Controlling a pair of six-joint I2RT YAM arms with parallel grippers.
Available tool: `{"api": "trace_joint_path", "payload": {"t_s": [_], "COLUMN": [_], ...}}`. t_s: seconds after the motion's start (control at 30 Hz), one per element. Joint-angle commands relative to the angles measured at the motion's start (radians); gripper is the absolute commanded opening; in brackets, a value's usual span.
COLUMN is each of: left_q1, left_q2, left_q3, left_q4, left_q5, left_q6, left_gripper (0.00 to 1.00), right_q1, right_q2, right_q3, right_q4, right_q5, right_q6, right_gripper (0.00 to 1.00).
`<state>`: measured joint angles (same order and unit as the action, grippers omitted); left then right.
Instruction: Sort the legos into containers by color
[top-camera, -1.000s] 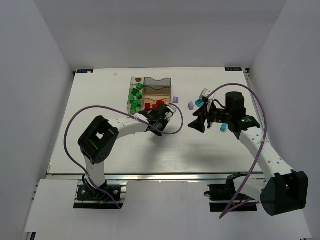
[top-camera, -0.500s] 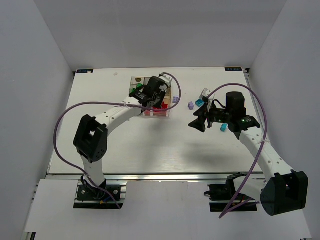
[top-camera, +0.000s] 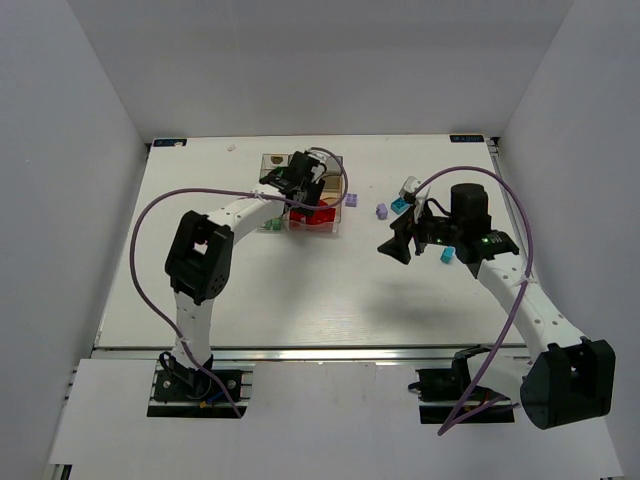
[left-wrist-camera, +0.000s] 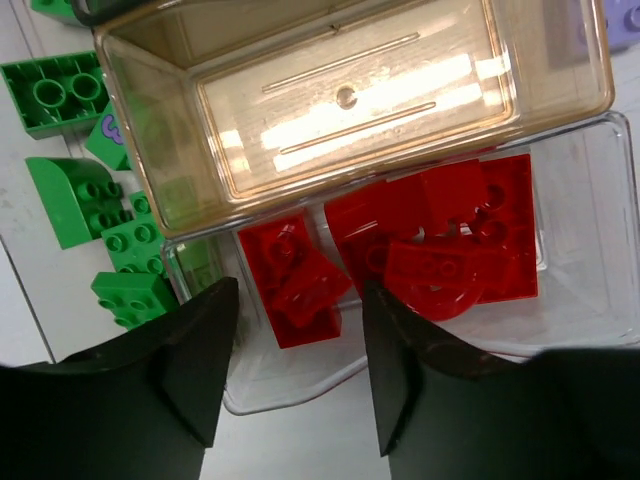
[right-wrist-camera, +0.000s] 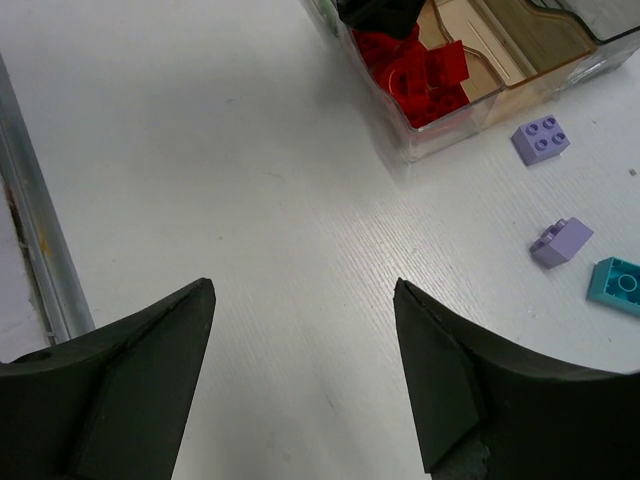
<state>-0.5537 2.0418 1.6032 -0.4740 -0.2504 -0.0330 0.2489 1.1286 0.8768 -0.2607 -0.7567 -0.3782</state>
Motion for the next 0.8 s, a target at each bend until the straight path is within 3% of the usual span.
{"api": "trace_joint_path", "payload": {"t_s": [0.0,0.23,0.3,0.37,0.43,0.47,0.6,0.67,0.77], "left_q1": [0.008,0.017,0.017,0.017,0.017,0.017,0.017,0.017,0.008], "left_q2": [-0.065,-0.193,-0.254,-0.368,-0.454,-0.536,-0.722,-0.781,-0.851], "left_q3": [0.014,-0.029,-0.072,-0.181,-0.314,-0.359,-0.560,-0.609,-0.621], "left_q4": [0.020,0.028,0.063,0.098,0.171,0.198,0.313,0.362,0.354], "left_q5": [0.023,0.149,0.200,0.281,0.316,0.336,0.281,0.270,0.200], "left_q6": [-0.016,-0.050,-0.070,-0.097,-0.110,-0.116,-0.099,-0.070,-0.032], "left_gripper": [0.66,0.69,0.43,0.07,0.03,0.05,0.60,0.66,0.67], "right_q1": [-0.003,-0.007,-0.007,-0.005,-0.004,0.004,0.019,0.027,0.041], "right_q2": [0.016,0.048,0.051,0.056,0.074,0.086,0.235,0.301,0.427], "right_q3": [-0.004,-0.021,-0.035,-0.047,-0.052,-0.045,0.049,0.120,0.201], "right_q4": [0.023,0.106,0.138,0.191,0.225,0.248,0.239,0.225,0.179], "right_q5": [0.039,0.206,0.318,0.415,0.462,0.518,0.635,0.675,0.680], "right_q6": [-0.018,0.056,0.096,0.123,0.148,0.160,0.202,0.206,0.202], "right_gripper": [0.78,0.80,0.79,0.74,0.67,0.64,0.57,0.63,0.68]}}
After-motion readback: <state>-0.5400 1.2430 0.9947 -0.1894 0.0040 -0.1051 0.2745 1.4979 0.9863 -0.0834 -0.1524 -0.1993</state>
